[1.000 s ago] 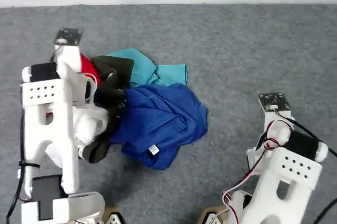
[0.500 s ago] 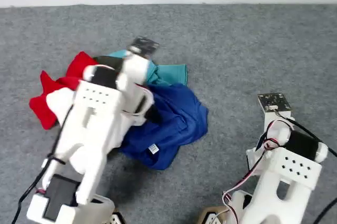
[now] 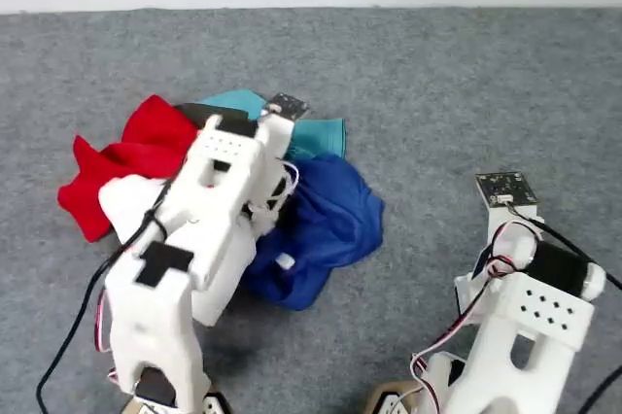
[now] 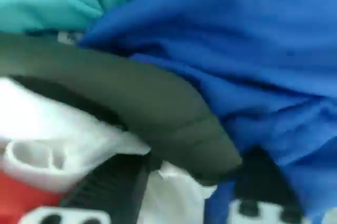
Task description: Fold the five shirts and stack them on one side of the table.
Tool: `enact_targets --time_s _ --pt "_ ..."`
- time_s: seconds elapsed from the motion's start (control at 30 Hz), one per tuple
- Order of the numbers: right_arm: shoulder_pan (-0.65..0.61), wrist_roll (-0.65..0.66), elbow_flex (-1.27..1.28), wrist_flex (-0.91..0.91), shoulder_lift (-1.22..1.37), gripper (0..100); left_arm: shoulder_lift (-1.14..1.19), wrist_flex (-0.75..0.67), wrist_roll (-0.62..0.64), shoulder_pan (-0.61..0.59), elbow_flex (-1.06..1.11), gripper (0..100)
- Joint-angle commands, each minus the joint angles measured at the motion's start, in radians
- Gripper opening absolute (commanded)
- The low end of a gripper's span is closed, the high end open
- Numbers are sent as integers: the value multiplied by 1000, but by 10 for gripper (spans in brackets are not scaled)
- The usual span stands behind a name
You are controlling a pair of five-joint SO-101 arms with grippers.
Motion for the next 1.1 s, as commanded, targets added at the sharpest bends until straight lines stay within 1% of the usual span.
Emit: enact_targets --time_s 0.0,0.07,0.13,0.27,0.4,0.47,0.57,0.67,0.77,0.87,0.97,1.07 --pt "2 17 -3 -16 -10 555 196 150 -52 -170 -263 9" --pt "2 17 -3 -16 -10 555 265 233 -81 -261 -406 18" --pt "2 17 -3 -16 -10 555 330 292 -83 -368 -545 13" --pt "2 17 -3 -16 -10 554 425 305 -83 -601 -754 13" --pt "2 17 0 -24 -10 554 440 307 -83 -793 -863 13" --pt "2 14 6 -38 -8 554 430 307 -83 -861 -906 13" --pt "2 15 8 -38 -8 554 371 307 -83 -927 -926 13" --pt "2 15 9 -38 -8 554 292 307 -78 -950 -917 13" --pt "2 15 9 -38 -8 554 204 307 -77 -937 -903 15" --pt "2 15 9 -38 -8 554 84 307 -75 -870 -854 16" --pt "2 15 9 -38 -8 554 -51 307 -75 -769 -771 19" --pt "2 15 9 -38 -8 554 -196 307 -78 -657 -618 89"
